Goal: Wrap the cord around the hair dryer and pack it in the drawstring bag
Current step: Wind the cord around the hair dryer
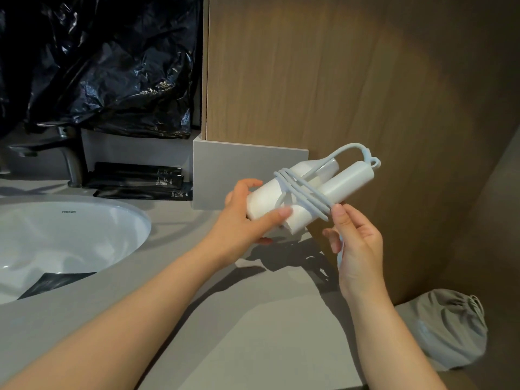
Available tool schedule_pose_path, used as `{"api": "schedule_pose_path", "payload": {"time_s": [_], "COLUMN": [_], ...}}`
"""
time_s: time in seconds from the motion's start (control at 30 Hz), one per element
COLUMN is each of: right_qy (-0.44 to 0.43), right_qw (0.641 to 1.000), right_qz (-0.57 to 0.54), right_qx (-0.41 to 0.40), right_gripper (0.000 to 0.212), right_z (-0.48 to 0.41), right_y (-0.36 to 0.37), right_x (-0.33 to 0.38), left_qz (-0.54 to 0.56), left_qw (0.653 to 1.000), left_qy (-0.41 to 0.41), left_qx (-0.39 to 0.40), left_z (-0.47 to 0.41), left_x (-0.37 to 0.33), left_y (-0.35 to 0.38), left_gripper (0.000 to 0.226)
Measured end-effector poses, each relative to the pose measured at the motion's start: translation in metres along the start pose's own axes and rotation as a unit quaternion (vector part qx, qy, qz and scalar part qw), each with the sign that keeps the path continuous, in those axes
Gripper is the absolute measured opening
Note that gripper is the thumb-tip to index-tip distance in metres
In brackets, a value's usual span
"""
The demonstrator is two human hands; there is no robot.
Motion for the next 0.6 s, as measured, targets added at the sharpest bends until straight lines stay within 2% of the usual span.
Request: {"api": "schedule_pose_path", "payload": {"time_s": [0.07, 0.13, 0.3, 0.37, 0.43, 0.6], "right_qy": [0.0, -0.001, -0.015, -0.021, -0.02, -0.018], "right_qw": [1.0, 1.0, 0.999, 0.999, 0.999, 0.999], "right_qz": [-0.01, -0.006, 0.027, 0.029, 0.017, 0.036], "right_qx": [-0.011, -0.009, 0.022, 0.025, 0.028, 0.031], "right_gripper": [0.021, 0.019, 0.026, 0.029, 0.034, 0.047], "right_z": [0.0, 0.0, 0.0, 0.0, 0.0, -0.002], "right_y": [-0.002, -0.003, 0.002, 0.003, 0.003, 0.0], "right_x": [0.0, -0.001, -0.001, -0.002, -0.002, -0.002], "left_qz": [-0.083, -0.142, -0.174, -0.134, -0.039, 0.113], "left_qw": [0.996, 0.99, 0.983, 0.989, 0.998, 0.991], "left_qy": [0.011, 0.016, 0.011, 0.003, -0.013, -0.077], "left_qx": [0.02, 0.009, -0.059, -0.055, -0.043, -0.008], "left_z": [0.002, 0.002, 0.001, 0.0, 0.002, -0.001], "left_x": [-0.001, 0.0, 0.002, 0.005, 0.006, 0.007], "left_y": [0.002, 0.004, -0.002, -0.004, -0.001, 0.006], "left_gripper": [0.095, 0.101, 0.082, 0.074, 0.068, 0.065]}}
Point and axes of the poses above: each hand's wrist, its own z-axis away from the middle knuckle, its own y-axis out of the palm, x = y × z, the point moved 2 cm from there along -z, towards the middle knuckle, and after that the axes turned 10 degrees about x, right-handed, at the moved point
